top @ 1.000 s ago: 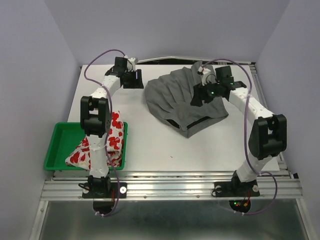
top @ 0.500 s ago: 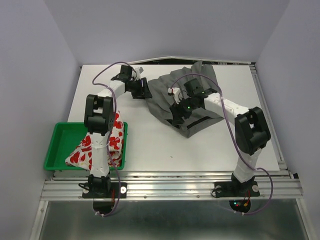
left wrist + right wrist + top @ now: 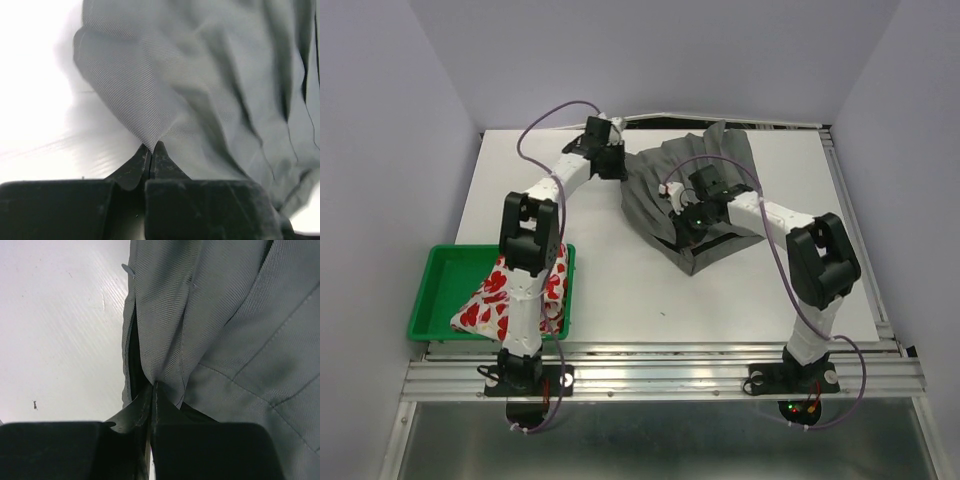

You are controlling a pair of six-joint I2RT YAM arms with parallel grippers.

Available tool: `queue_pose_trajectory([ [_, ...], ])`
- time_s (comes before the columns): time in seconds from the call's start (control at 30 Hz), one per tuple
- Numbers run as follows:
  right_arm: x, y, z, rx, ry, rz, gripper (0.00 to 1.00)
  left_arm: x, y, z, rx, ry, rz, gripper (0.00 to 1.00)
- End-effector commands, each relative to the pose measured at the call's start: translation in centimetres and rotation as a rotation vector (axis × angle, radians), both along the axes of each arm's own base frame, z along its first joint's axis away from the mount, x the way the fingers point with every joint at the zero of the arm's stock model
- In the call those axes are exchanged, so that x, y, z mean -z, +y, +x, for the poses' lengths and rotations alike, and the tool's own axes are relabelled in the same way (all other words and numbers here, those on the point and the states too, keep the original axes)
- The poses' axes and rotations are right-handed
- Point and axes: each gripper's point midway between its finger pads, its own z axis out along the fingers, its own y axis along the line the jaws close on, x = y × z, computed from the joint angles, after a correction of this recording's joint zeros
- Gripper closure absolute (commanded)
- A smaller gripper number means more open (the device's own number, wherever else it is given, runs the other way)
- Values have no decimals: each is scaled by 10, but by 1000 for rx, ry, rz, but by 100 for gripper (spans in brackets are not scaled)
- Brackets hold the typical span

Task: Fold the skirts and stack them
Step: Flatten the skirt out

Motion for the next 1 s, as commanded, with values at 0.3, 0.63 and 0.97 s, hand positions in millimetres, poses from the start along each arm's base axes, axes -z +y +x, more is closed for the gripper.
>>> queue_pose_trajectory([
  [0.3,-28,-52,-9,130,-23,13,99,-59,-98,-9,66,-357,607,94],
  [0.63,-27,-24,-15,113,76,122,99,-29,47,-3,-129,-169,689,87],
  [0.97,-68,12,-24,21,58,226,34,-69,49,-36,83,-229,329,26],
])
